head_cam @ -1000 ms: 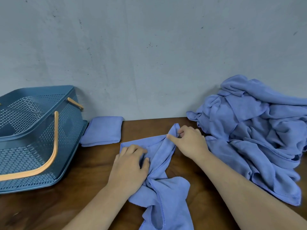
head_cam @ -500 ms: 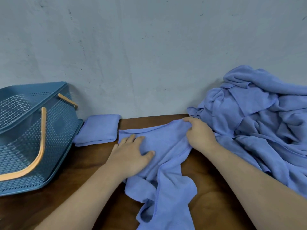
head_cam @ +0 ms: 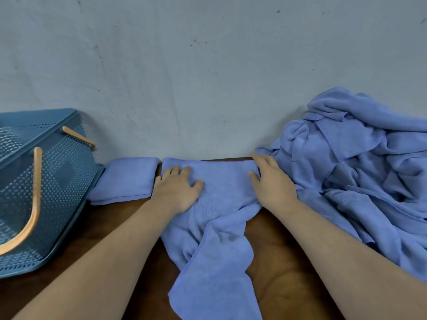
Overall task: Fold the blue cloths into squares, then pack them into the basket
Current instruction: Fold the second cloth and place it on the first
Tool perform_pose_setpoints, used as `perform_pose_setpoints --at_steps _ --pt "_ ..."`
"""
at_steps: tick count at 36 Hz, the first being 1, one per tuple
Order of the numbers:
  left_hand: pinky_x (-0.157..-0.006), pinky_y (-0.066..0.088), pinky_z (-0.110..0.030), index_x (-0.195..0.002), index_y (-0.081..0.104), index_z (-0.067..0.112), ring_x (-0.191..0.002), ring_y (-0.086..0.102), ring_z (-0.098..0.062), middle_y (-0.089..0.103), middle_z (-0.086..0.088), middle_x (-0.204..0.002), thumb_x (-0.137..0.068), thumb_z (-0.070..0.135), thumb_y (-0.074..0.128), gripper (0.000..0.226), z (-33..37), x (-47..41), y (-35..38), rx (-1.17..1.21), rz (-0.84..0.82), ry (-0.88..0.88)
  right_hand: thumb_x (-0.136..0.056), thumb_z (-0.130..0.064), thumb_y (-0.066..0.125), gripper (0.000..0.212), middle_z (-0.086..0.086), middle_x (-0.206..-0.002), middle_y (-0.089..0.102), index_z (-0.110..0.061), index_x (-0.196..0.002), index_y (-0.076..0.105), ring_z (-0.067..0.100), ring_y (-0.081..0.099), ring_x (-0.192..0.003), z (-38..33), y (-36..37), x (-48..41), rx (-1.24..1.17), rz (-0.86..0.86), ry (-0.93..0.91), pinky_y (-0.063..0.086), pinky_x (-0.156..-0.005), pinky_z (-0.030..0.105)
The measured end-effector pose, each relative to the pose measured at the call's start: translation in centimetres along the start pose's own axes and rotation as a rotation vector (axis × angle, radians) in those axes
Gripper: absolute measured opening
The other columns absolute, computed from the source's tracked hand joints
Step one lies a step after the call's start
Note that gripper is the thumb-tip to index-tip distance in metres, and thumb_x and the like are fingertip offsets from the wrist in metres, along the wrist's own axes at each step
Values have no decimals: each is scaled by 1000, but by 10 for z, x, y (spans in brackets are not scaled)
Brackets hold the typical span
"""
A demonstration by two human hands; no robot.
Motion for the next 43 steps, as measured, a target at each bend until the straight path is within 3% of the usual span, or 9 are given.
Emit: perform_pose_setpoints --at_steps 6,13,19,23,28,32,35,38,43 --pt "-117 35 -43 -151 51 25 -143 45 -22 53 5 -154 -108 47 44 48 -6 34 -10 156 149 108 -104 -26 57 38 -6 -143 53 -28 -142 59 23 49 -125 -5 -3 9 -43 54 -103 52 -98 42" --pt "-100 46 -36 -120 62 40 -113 54 -7 59 25 -121 -103 44 49 22 -19 137 -18 288 221 343 -103 -35 60 21 -23 -121 67 -35 -116 76 6 53 -119 -45 -12 54 -228 -85 -356 46 -106 40" --pt "-100 46 -27 -115 66 46 -116 57 -6 64 28 -116 -104 27 64 22 -30 199 -22 421 129 423 -106 -19 63 28 -22 -136 66 -34 -128 74 -2 52 -134 -87 -25 100 -546 -518 -366 41 -117 27" --pt "-112 42 -32 -133 62 46 -133 51 1 56 35 -136 -106 35 56 29 -31 211 -13 324 27 516 -110 -17 56 38 -27 -146 57 -37 -140 66 -6 41 -143 -104 -31 132 -422 -711 -499 29 -120 21" --pt "-115 41 -38 -136 52 54 -139 44 7 48 40 -144 -99 50 47 38 -37 205 -12 258 24 513 -98 -15 55 50 -23 -117 61 -45 -137 63 3 47 -115 -107 -35 152 -97 -561 -629 27 -110 23" --pt "-112 45 -38 -129 60 49 -135 50 7 54 36 -141 -98 55 48 34 -44 202 -10 252 72 485 -79 -3 59 51 -15 -91 53 -42 -112 69 8 46 -94 -93 -53 157 -85 -447 -645 36 -93 29" --pt "-116 42 -36 -124 63 49 -133 50 10 55 36 -140 -99 53 51 28 -54 199 -12 233 128 428 -80 2 63 44 -16 -92 58 -40 -94 67 12 51 -95 -75 -69 159 -158 -368 -630 42 -88 37" --pt "-122 27 -32 -125 62 49 -136 45 12 51 39 -141 -103 44 56 23 -68 194 -15 181 148 323 -86 6 68 46 -14 -96 64 -40 -87 68 18 56 -98 -55 -78 158 -236 -371 -575 45 -87 36" --pt "-124 24 -39 -129 60 49 -139 42 10 49 38 -142 -104 44 54 26 -72 194 -13 175 138 229 -83 0 70 42 -20 -96 64 -42 -83 69 14 57 -100 -30 -80 153 -35 -429 -538 45 -90 30"
Point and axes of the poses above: each hand's wrist, its own x-axis away from the middle knuckle, its own y-axis out of the palm, z = x × y, the point moved 6 cm from there along -x, towards the middle knuckle
